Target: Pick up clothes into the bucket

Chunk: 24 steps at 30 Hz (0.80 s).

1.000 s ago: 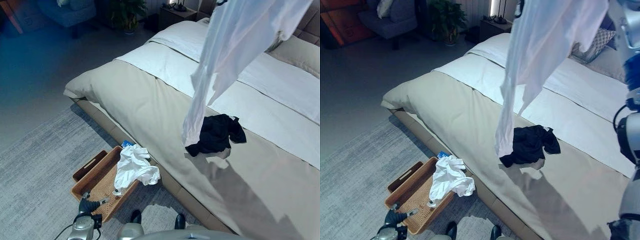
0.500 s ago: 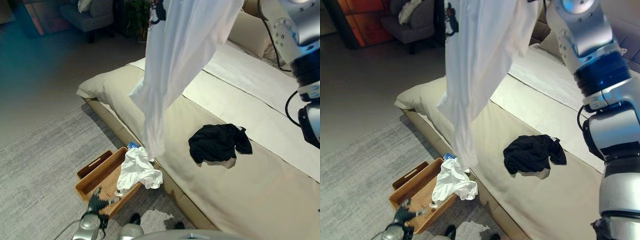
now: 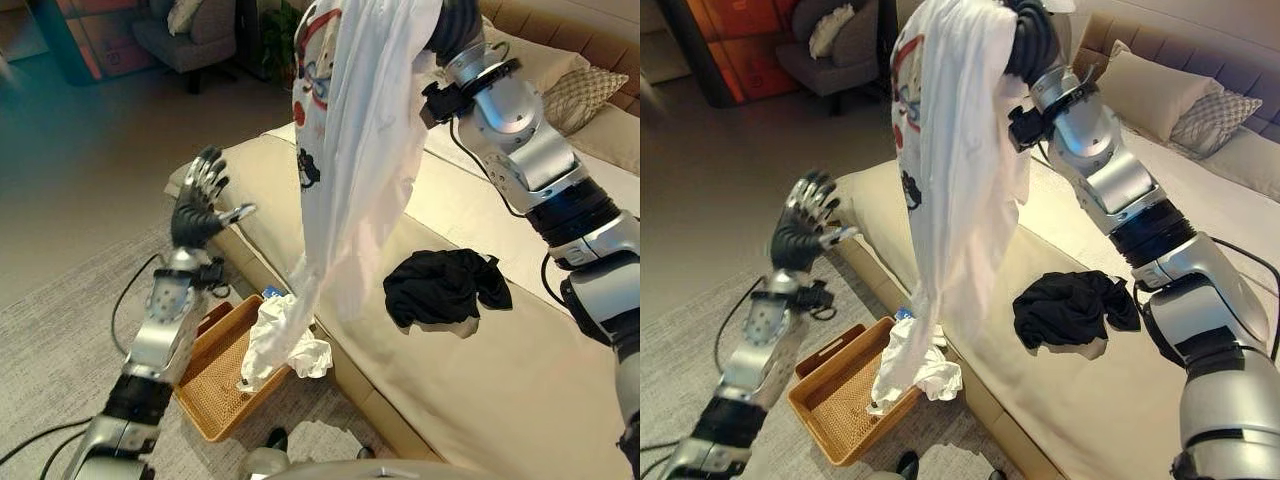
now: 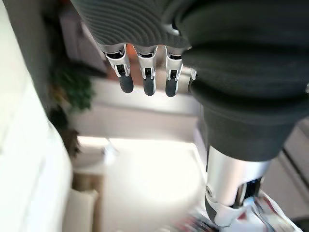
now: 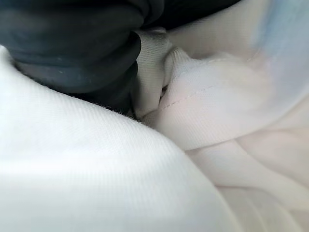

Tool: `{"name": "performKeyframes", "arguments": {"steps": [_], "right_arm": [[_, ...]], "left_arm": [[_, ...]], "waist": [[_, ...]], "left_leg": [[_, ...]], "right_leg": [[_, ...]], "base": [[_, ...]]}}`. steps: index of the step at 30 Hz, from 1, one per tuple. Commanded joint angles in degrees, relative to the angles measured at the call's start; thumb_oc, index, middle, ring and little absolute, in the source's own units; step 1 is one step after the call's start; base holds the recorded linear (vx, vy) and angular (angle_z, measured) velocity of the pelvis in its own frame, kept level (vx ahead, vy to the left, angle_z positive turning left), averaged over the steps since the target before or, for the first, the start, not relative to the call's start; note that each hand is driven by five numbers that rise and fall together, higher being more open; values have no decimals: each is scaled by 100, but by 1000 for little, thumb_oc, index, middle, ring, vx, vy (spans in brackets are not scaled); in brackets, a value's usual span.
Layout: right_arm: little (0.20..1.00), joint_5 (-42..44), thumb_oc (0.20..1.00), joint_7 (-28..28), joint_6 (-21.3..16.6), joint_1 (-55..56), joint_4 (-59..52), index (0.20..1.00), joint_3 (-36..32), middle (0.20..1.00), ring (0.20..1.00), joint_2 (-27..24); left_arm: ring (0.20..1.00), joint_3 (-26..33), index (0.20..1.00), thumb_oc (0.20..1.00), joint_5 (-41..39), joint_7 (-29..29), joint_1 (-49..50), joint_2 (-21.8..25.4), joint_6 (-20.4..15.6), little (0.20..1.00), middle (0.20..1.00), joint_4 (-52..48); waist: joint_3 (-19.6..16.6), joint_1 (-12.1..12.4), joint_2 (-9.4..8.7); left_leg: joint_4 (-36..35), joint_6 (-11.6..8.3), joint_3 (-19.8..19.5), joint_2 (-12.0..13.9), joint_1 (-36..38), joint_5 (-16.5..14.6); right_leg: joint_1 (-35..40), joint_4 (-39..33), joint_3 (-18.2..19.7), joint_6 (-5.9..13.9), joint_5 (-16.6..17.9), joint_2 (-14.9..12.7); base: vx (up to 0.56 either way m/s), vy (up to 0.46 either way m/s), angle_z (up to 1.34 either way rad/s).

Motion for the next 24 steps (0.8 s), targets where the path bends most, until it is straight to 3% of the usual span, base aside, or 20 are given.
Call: {"name": "performKeyframes", "arguments": {"steps": [1, 6, 12, 23, 24], "right_arm": [[200, 78, 200, 64, -121, -496, -273, 200, 36, 200, 200, -46], [200, 277, 200, 188, -138, -435, -549, 200, 122, 200, 200, 28], [200, 476, 200, 223, -152, -397, -872, 200, 229, 200, 200, 212], [200, 752, 200, 297, -202, -163, -1597, 200, 274, 200, 200, 271], [200, 758, 200, 317, -190, -139, -1633, 200, 291, 200, 200, 284]], "left_arm": [[1000, -224, 1000, 1000, 85, -7, -578, 105, -139, 1000, 1000, -112], [1000, -804, 1000, 1000, 157, -83, -1123, -6, -17, 1000, 1000, 156], [1000, -1383, 1000, 1000, -663, -333, -1353, -312, 191, 1000, 1000, 651], [1000, -1831, 1000, 1000, -945, -281, -1651, -639, 412, 1000, 1000, 1075], [853, -1868, 853, 853, -1084, -304, -1662, -665, 420, 853, 853, 1089]], "waist": [[-125, -32, -141], [-99, -113, -105], [-79, -213, -62], [-40, -334, -3], [-42, -341, 1]], "left_leg": [[437, 171, 83, -163, 141, -780], [418, 178, 121, -147, 174, -771], [410, 178, 194, -137, 199, -763], [407, 185, 269, -122, 182, -765], [402, 184, 282, -123, 180, -762]], "right_leg": [[-233, 700, 24, 167, -243, -263], [-238, 691, 51, 172, -227, -253], [-249, 678, 119, 180, -203, -247], [-320, 692, 206, 187, -197, -233], [-327, 691, 215, 189, -196, -234]], "base": [[0, 0, 0], [1, -2, -2], [8, 3, -8], [0, 1, -1], [10, 5, -6]]}}
